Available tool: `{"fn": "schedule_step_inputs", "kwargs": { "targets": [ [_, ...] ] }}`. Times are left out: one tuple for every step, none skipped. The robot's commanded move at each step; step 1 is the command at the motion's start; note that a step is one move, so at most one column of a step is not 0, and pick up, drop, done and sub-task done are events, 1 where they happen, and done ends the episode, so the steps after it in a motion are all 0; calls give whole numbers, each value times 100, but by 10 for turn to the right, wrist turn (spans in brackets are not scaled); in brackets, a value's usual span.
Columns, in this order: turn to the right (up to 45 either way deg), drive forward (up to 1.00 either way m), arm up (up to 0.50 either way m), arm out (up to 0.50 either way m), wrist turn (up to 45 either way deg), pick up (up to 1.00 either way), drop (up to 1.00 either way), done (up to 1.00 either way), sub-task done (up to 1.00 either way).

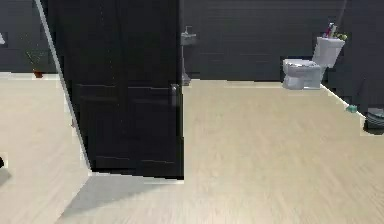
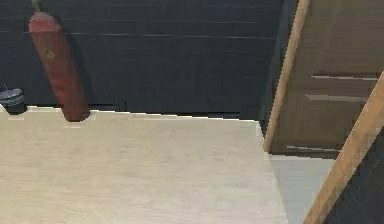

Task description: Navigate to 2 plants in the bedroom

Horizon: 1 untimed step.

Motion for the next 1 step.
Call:
{"fn": "schedule_step_inputs", "kwargs": {
  "targets": [
    [450, 0, 0, 0, 0, 0, 0, 0, 0]
  ]
}}
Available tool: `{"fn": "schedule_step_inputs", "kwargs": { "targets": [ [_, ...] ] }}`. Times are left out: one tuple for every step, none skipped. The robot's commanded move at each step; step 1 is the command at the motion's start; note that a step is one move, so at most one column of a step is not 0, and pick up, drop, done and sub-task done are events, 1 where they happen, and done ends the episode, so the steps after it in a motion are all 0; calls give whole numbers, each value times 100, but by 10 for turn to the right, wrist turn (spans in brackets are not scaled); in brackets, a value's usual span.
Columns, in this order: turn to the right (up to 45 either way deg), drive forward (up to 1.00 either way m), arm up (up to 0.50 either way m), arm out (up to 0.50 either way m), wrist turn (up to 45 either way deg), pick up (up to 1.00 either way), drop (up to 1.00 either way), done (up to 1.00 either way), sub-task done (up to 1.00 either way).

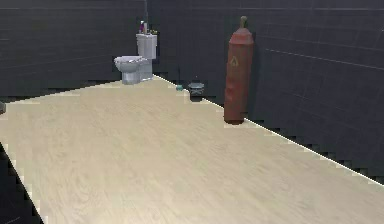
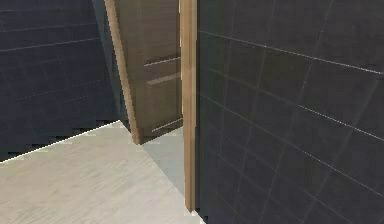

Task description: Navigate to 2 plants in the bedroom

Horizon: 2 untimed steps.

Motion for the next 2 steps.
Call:
{"fn": "schedule_step_inputs", "kwargs": {
  "targets": [
    [60, 0, 0, 0, 0, 0, 0, 0, 0],
    [0, 20, 0, 0, 0, 0, 0, 0, 0]
  ]
}}
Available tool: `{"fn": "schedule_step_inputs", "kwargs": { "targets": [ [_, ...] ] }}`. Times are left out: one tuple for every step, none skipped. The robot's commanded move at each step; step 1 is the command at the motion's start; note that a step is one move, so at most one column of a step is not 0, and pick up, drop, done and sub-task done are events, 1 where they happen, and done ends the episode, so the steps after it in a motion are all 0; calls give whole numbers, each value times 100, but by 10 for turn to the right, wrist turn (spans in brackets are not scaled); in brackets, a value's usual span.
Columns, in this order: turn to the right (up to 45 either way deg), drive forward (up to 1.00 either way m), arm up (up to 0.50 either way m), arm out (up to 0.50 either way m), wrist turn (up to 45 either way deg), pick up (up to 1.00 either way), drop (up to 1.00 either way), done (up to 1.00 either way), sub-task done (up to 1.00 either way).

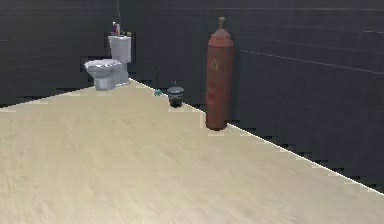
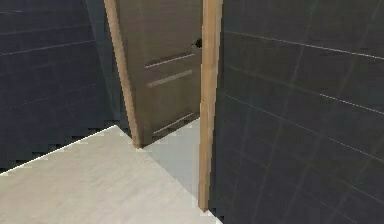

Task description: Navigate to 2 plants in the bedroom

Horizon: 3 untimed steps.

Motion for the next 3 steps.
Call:
{"fn": "schedule_step_inputs", "kwargs": {
  "targets": [
    [-450, 0, 0, 0, 0, 0, 0, 0, 0],
    [-270, 0, 0, 0, 0, 0, 0, 0, 0],
    [0, 50, 0, 0, 0, 0, 0, 0, 0]
  ]
}}
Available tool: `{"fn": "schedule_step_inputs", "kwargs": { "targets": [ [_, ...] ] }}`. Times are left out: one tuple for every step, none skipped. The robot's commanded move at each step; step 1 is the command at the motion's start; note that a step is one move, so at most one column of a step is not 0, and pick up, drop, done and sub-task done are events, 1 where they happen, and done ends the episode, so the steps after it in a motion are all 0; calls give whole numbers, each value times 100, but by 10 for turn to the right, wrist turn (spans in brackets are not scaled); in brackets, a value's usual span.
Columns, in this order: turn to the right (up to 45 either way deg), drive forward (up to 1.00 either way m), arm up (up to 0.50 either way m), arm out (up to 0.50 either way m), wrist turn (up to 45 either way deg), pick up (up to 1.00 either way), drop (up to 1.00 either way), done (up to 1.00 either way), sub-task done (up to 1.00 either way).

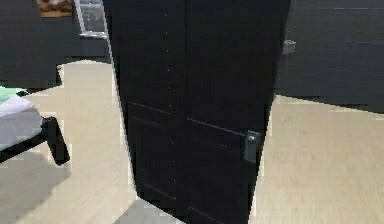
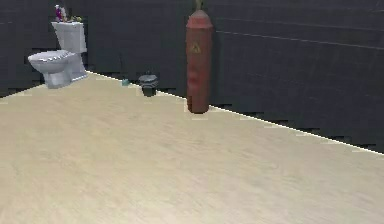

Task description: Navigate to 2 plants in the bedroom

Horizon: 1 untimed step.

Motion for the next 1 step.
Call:
{"fn": "schedule_step_inputs", "kwargs": {
  "targets": [
    [-450, 0, 0, 0, 0, 0, 0, 0, 0]
  ]
}}
